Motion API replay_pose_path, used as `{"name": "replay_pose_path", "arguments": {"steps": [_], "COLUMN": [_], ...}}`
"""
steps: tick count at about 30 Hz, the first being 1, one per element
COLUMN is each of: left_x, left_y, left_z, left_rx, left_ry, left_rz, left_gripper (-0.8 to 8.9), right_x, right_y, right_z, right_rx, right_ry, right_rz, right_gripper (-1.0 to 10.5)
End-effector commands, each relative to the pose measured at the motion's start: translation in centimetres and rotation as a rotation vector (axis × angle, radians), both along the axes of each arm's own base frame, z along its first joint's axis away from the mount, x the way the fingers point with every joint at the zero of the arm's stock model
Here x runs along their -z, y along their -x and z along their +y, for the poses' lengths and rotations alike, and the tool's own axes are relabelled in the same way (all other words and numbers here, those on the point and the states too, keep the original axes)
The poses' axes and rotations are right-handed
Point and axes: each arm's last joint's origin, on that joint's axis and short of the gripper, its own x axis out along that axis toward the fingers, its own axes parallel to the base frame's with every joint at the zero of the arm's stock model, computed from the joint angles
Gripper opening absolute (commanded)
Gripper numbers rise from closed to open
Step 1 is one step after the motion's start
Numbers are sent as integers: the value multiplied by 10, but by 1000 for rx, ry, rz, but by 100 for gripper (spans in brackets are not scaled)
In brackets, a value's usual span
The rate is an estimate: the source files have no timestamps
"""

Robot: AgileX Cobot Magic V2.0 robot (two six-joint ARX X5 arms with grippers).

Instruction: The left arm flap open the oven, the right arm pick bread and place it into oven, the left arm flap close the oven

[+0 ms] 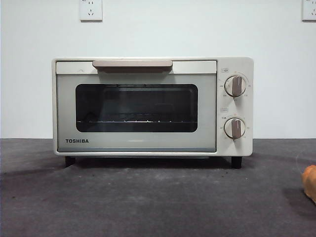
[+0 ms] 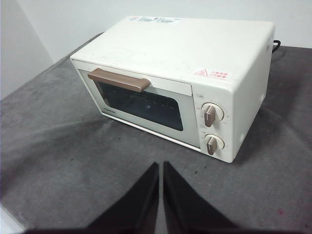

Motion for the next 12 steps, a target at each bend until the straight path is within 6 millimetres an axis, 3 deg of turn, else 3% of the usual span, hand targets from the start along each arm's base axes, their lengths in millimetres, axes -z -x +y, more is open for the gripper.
{"name": "replay_pose_path", "arguments": {"steps": [1, 5, 9, 12], "left_x": [-7, -8, -8, -8], "left_y": [0, 0, 0, 0], "left_z": [-1, -1, -1, -1], "left_rx": [16, 15, 15, 15], "left_ry": [3, 3, 4, 4], "left_rz": [-50, -54, -53, -53], "left_gripper": [45, 144, 329, 431], "right_x": [-6, -5, -5, -5], "right_y": [1, 1, 1, 0], "right_z": [0, 0, 0, 0], "right_rx": [-10, -5, 6, 6], "right_ry": [5, 2, -4, -4], "right_rz": [-29, -25, -18, -16], "right_gripper": [21, 203, 461, 496]}}
